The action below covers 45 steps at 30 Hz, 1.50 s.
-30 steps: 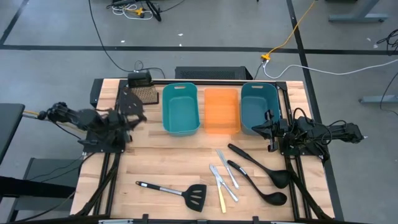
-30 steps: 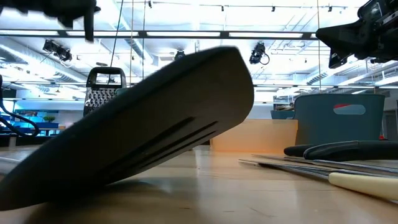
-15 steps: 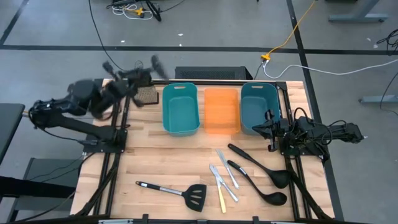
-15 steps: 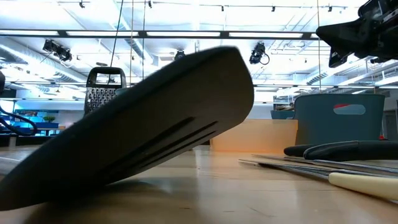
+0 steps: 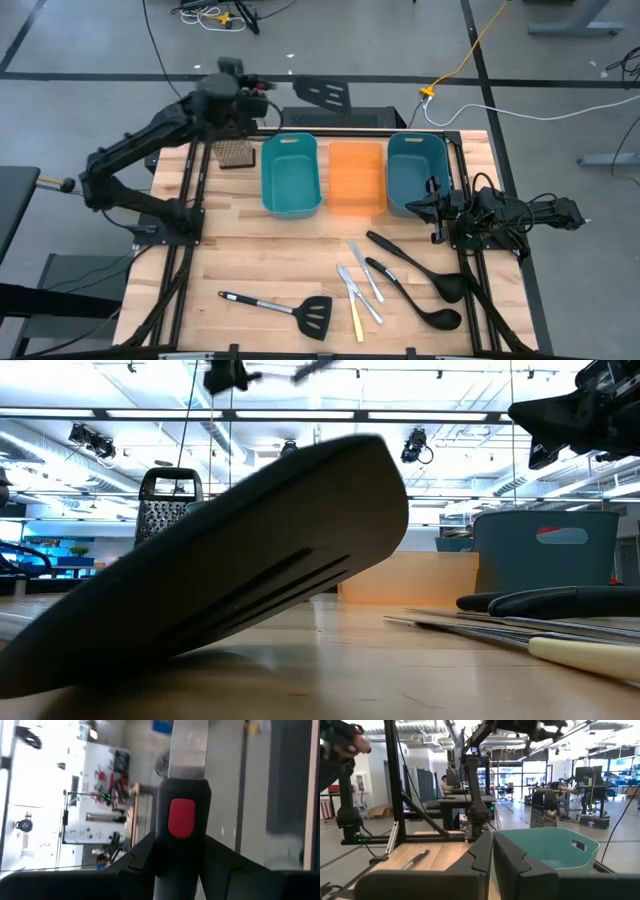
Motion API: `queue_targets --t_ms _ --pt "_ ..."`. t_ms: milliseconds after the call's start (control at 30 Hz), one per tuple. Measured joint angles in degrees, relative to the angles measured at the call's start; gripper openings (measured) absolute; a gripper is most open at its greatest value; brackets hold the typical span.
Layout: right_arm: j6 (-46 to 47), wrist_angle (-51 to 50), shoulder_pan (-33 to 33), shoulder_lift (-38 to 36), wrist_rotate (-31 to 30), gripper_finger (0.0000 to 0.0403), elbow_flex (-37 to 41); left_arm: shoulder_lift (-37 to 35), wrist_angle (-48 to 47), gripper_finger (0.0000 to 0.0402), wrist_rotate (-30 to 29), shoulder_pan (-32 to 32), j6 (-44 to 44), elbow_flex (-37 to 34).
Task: Pick & Place Kitchen Items
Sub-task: Put the top spatula into the green container
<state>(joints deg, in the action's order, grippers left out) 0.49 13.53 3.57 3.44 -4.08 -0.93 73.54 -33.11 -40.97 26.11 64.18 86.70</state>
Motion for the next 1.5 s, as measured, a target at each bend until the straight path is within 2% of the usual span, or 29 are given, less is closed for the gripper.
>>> queue_targets --t_ms 300,500,667,967,1100,1500 --pt "-0.2 -1.2 0.0 0.0 0.0 0.0025 0.0 4.1 -6.1 0.0117 2.1 8.1 13.4 0.0" --pt "-0.9 -1.2 0.0 0.0 -0.7 0.0025 0.0 5.7 -5.1 0.0117 3.1 8.0 27.5 0.1" --pt "-1.0 -1.4 0.0 0.0 -1.5 0.0025 0.0 8.4 -6.5 0.0117 3.5 7.0 33.6 0.1" --pt "-1.0 -1.7 0.0 0.0 -1.4 0.0025 0.0 13.2 -15.7 0.0117 0.3 4.0 34.4 0.0" --pt "-1.2 -1.7 0.0 0.0 -1.5 0.0025 0.0 13.5 -18.8 0.0117 0.9 2.3 34.0 0.0" --pt "-1.1 -1.7 0.0 0.0 -1.5 0.0025 0.0 13.6 -13.2 0.0117 1.4 -0.5 36.7 -9.9"
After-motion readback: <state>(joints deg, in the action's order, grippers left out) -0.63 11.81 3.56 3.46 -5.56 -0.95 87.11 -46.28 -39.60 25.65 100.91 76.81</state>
